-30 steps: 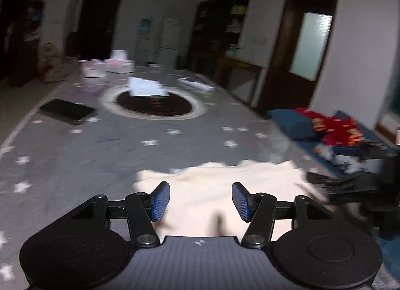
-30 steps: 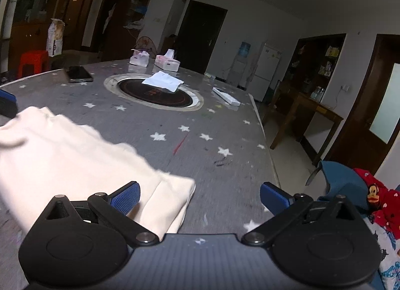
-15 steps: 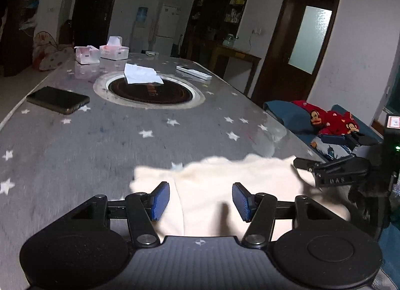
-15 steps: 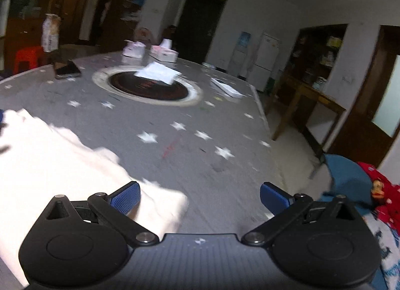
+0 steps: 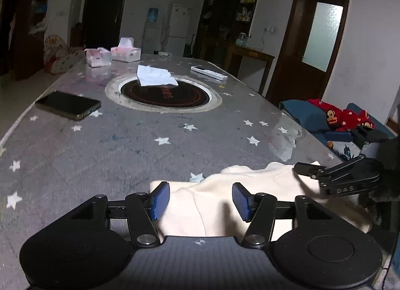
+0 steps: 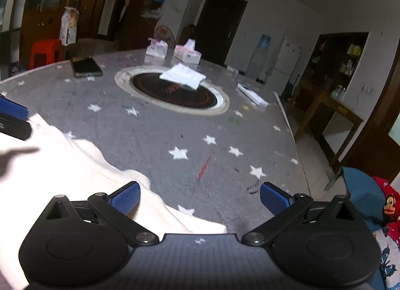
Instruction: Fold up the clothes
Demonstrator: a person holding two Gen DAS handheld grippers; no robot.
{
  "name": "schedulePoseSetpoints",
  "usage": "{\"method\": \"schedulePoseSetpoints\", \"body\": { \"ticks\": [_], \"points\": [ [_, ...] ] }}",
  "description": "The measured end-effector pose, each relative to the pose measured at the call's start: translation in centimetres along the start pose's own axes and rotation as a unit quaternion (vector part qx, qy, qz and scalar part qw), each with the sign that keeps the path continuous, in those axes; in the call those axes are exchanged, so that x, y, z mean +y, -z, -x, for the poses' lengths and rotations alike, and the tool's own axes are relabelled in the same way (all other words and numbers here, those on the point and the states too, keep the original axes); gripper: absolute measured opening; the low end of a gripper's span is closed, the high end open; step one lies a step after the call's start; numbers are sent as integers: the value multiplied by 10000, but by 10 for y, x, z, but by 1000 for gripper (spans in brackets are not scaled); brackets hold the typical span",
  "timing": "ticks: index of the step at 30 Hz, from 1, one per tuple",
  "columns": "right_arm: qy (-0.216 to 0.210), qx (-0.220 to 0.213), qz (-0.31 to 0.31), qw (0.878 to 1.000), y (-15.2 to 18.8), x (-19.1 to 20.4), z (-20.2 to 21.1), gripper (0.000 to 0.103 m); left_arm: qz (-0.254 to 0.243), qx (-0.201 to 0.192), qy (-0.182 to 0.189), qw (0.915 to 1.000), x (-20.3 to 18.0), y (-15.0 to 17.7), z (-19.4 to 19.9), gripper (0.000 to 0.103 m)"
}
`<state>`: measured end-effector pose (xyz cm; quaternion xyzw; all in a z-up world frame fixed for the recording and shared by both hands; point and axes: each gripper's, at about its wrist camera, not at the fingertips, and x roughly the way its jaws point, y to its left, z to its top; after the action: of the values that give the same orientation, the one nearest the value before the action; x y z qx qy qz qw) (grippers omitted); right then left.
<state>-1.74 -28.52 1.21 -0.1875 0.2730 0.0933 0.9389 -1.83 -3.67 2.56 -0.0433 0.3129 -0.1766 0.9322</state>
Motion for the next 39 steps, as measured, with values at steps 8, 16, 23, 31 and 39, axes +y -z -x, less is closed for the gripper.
{"method": "schedulePoseSetpoints", "body": {
  "ticks": [8, 16, 23, 31, 39],
  "points": [
    [-115, 171, -48, 9998, 1, 6, -8, 103, -2, 92, -267, 9996, 1, -2, -11, 59],
    [-211, 110, -225, 9995, -7, 5, 9, 103, -47, -113, -335, 9994, -6, -4, 8, 76],
    [-380, -15, -249, 9990, -10, 14, 29, 103, -82, -227, -418, 9988, -12, 1, 26, 91],
    [-649, -2, -365, 9972, -3, 25, 47, 103, -67, -234, -487, 9985, -20, 11, 40, 103],
    [-839, 0, -406, 9956, 11, 40, 68, 103, -40, -244, -574, 9980, -30, 23, 54, 103]
  ]
}}
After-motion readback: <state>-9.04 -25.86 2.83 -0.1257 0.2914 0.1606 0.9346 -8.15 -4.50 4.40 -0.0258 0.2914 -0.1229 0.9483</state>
